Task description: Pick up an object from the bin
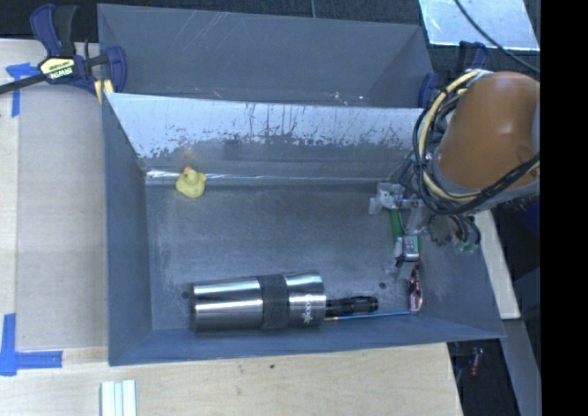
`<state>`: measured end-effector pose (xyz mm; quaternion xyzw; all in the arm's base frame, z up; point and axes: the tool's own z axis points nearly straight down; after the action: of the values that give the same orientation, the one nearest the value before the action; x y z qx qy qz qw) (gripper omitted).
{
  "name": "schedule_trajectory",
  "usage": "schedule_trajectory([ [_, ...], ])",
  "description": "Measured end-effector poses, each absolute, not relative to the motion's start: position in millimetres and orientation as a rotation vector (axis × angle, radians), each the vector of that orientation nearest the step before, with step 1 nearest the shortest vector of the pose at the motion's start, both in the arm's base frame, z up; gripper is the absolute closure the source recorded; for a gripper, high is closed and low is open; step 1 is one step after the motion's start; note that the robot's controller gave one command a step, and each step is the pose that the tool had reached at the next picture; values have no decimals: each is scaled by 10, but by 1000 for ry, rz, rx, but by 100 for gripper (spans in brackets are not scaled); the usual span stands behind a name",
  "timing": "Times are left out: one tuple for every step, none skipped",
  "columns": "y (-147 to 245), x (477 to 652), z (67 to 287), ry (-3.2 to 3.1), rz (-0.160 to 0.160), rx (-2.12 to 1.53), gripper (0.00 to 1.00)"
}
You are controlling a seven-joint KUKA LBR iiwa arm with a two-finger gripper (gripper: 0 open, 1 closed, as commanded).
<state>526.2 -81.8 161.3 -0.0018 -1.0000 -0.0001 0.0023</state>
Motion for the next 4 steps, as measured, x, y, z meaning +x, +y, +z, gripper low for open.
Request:
schedule_trajectory([
  [-813,5278,1660,-3145,1,0,0],
  [-169,4954,695,-3067,-2,673,0],
  [241,4993,1612,-3092,3,610,0],
  [672,4865,996,-3043,-3,747,0],
])
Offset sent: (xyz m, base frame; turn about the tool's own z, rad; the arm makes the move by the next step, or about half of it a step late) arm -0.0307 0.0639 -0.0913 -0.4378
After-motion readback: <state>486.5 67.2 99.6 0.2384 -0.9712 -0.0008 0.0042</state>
